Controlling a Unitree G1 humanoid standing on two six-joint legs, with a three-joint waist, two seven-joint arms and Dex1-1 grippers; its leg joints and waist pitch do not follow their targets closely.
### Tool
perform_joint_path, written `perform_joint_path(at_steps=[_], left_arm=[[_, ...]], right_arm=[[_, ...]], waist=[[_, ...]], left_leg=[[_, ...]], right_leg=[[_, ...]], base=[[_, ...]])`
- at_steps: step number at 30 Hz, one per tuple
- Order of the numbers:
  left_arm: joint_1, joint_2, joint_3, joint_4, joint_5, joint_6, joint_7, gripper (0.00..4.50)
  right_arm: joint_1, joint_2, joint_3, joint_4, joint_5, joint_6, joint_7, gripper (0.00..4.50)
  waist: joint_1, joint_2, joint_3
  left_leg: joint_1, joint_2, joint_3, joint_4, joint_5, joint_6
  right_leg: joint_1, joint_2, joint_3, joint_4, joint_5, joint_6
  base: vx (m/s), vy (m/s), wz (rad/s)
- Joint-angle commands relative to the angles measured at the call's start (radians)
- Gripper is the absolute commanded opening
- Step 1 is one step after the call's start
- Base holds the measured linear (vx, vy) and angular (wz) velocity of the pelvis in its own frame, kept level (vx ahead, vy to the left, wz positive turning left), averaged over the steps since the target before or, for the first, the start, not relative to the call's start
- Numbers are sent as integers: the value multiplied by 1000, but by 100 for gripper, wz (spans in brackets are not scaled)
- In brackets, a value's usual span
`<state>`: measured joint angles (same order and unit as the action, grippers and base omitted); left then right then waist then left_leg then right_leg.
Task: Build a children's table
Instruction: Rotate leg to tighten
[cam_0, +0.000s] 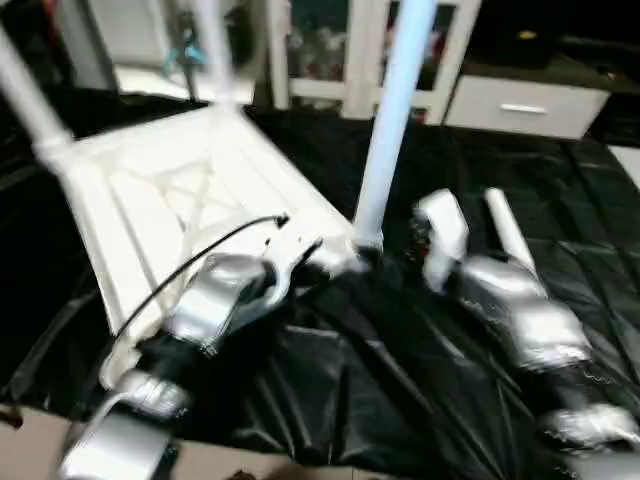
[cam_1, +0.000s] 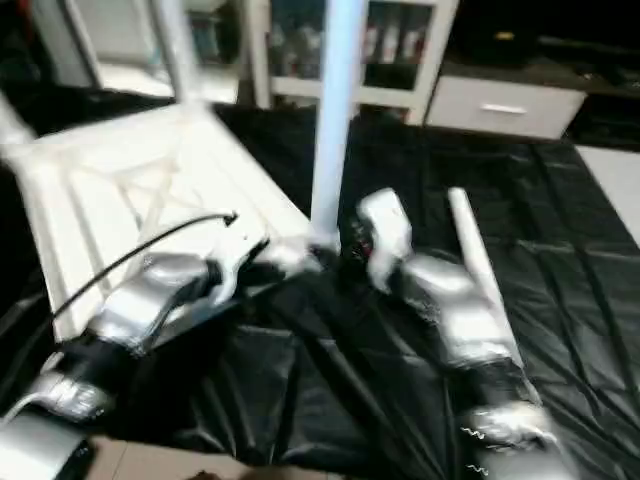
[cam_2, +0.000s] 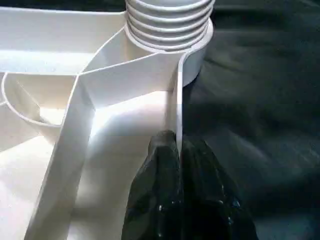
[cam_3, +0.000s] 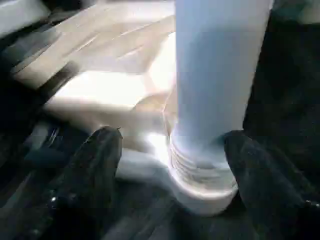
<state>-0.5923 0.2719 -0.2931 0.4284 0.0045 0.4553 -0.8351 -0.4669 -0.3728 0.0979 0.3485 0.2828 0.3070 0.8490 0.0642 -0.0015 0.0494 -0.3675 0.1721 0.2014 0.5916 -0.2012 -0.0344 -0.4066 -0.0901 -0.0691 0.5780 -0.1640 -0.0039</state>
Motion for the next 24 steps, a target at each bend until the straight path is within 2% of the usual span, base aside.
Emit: perform_joint_path(at_steps=[1, 4, 6, 10, 13, 17, 24], left_arm=[[36, 3, -70, -29, -19, 25, -101, 0], [56, 49, -113, -79, -24, 38, -199, 0], [59, 67, -129, -93, -24, 40, -232, 0], [64, 106, -160, -129, -29, 53, -297, 0], [62, 117, -167, -138, -23, 49, -313, 0], [60, 124, -170, -153, -21, 60, -327, 0], [60, 130, -173, -158, -19, 64, -331, 0]], right_arm=[[8, -40, 11, -31, 9, -4, 92, 358], [18, -100, 24, -47, 7, -11, 181, 358], [22, -118, 34, -58, 6, -9, 206, 358], [21, -144, 66, -62, -20, -29, 230, 358], [22, -137, 89, -60, -36, -41, 253, 358], [17, -125, 118, -42, -65, -64, 267, 358], [1, -110, 144, -4, -90, -98, 264, 358]], waist=[[2, -3, -67], [4, -4, -65], [4, -4, -61], [13, 0, -58], [18, 1, -62], [18, 0, -64], [18, -1, -63]], left_leg=[[16, 64, -24, -66, -91, 98], [16, 66, -25, -67, -115, 93], [19, 65, -23, -68, -136, 84], [25, 66, -24, -74, -185, 41], [26, 66, -25, -73, -178, 26], [22, 63, -24, -70, -141, 39], [21, 63, -25, -69, -155, 41]], right_leg=[[51, -63, 46, -34, -45, -289], [54, -68, 47, -37, -84, -294], [49, -66, 48, -43, -121, -288], [45, -66, 49, -52, -210, -262], [47, -64, 49, -46, -175, -264], [50, -64, 48, -38, -111, -277], [51, -65, 48, -41, -151, -273]], base=[[0, 0, 0], [0, 0, 0], [0, 0, 0], [0, 0, 0], [0, 0, 0], [0, 0, 0], [0, 0, 0]])
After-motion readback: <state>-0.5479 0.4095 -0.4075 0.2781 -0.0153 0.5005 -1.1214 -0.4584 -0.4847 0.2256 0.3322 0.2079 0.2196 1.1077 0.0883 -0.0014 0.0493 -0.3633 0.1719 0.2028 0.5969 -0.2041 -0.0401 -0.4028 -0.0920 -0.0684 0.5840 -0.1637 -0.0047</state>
